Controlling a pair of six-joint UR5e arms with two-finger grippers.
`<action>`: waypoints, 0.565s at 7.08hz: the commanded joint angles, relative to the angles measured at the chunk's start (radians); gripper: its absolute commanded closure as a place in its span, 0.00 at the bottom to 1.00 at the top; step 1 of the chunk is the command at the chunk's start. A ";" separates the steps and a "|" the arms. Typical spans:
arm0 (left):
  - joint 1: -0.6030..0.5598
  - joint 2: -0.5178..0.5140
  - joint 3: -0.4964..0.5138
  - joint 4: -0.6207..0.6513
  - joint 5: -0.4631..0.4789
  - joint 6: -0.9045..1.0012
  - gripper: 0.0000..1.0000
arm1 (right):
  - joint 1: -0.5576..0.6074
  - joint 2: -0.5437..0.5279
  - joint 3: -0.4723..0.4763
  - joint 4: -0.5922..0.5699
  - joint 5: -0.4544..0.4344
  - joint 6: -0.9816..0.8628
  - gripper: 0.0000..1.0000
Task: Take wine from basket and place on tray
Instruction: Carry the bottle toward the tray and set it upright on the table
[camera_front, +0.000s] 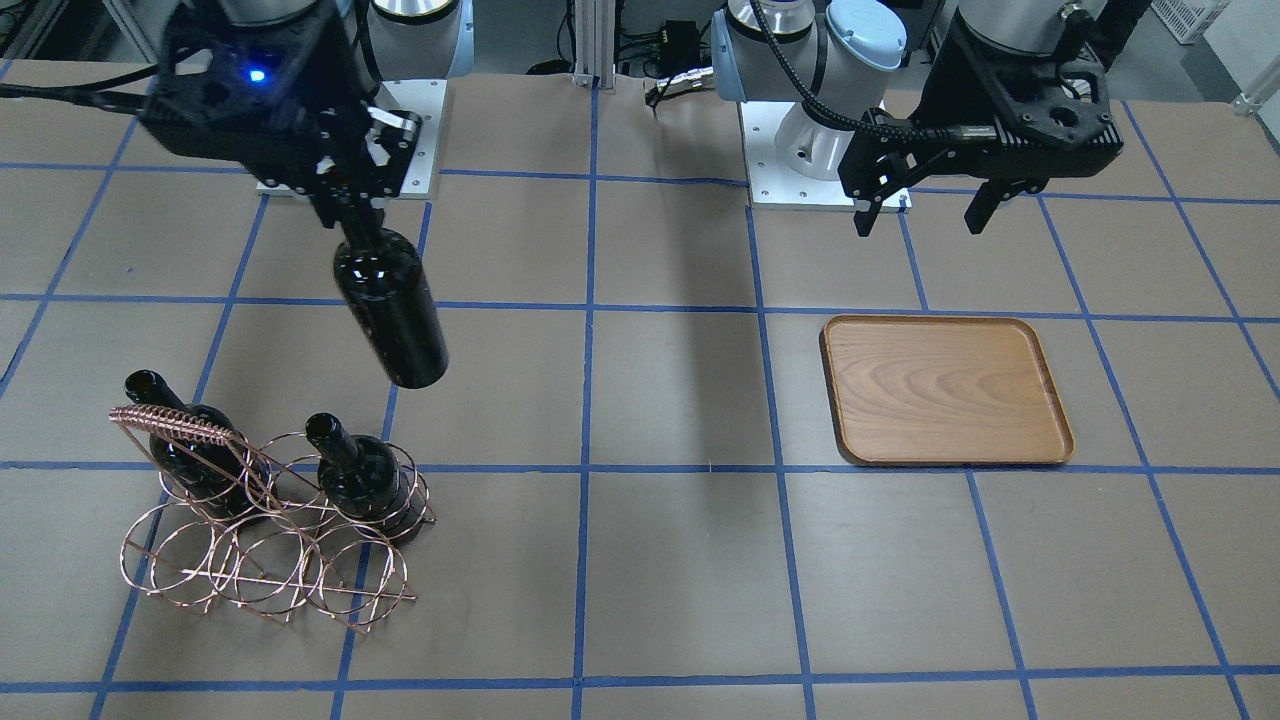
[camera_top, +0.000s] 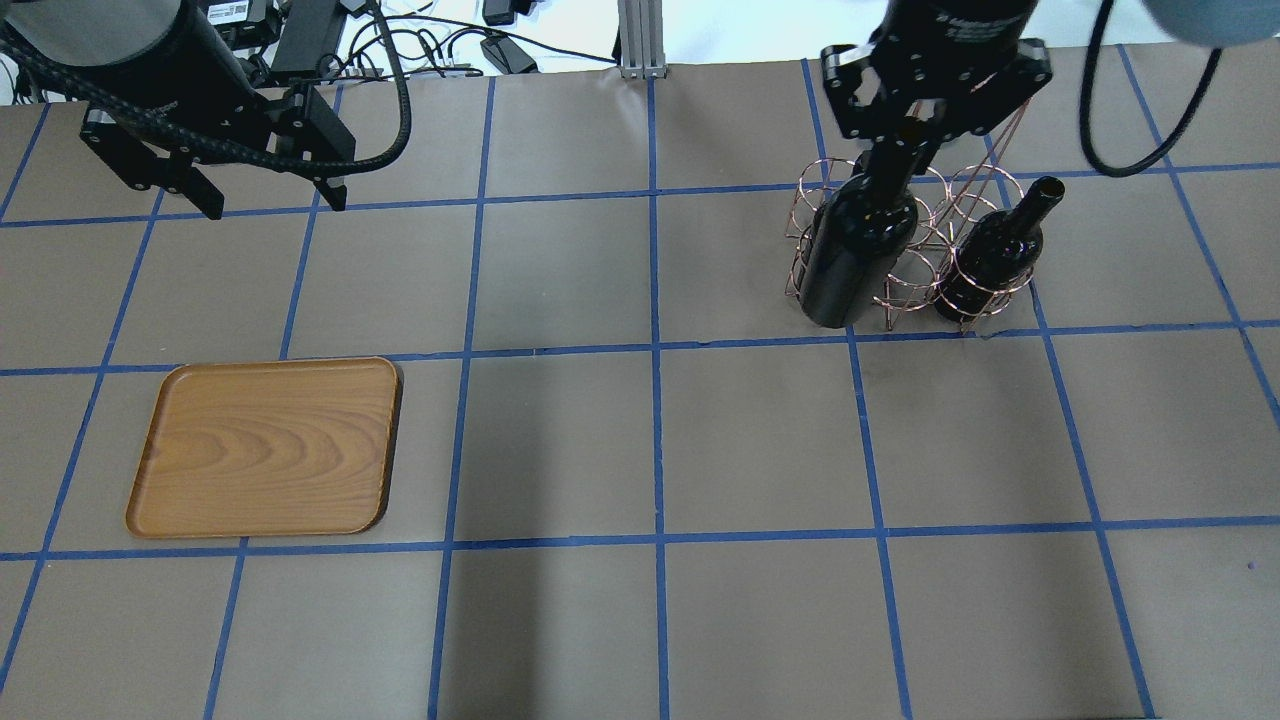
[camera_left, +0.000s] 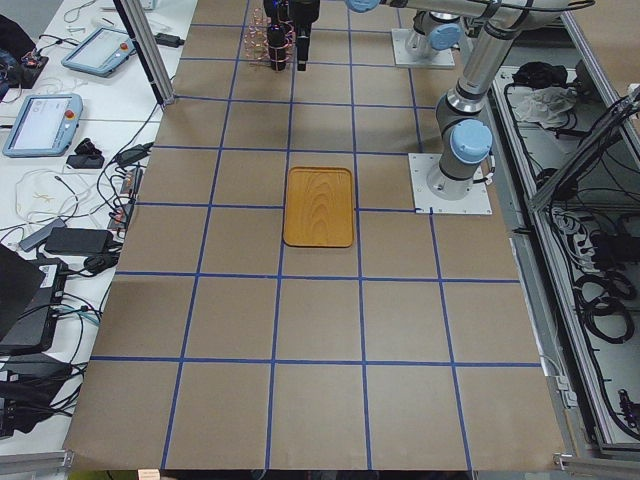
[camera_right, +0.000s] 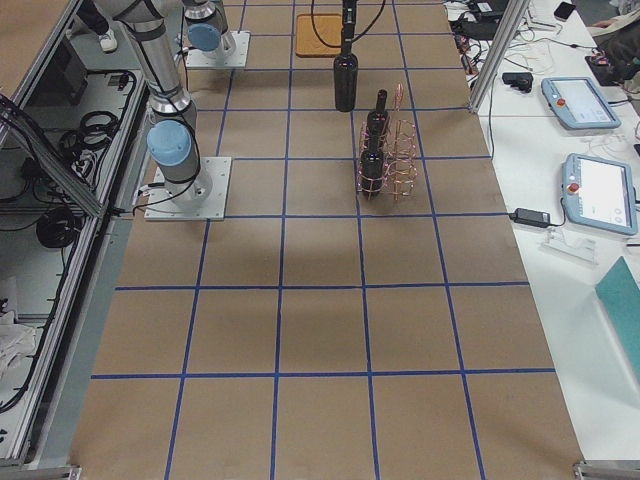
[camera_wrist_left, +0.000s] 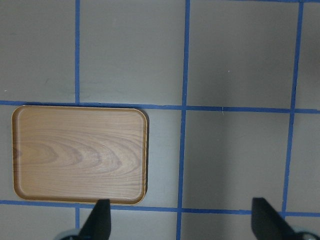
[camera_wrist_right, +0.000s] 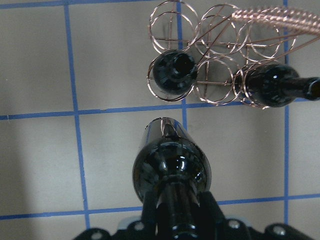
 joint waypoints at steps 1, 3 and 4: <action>0.000 0.001 0.000 -0.002 0.002 0.000 0.00 | 0.148 0.070 0.004 -0.040 0.054 0.234 0.84; 0.003 0.001 0.000 -0.002 0.002 0.000 0.00 | 0.259 0.189 0.004 -0.156 0.076 0.364 0.84; 0.005 0.001 -0.006 -0.002 0.000 0.000 0.00 | 0.317 0.232 0.004 -0.232 0.073 0.448 0.84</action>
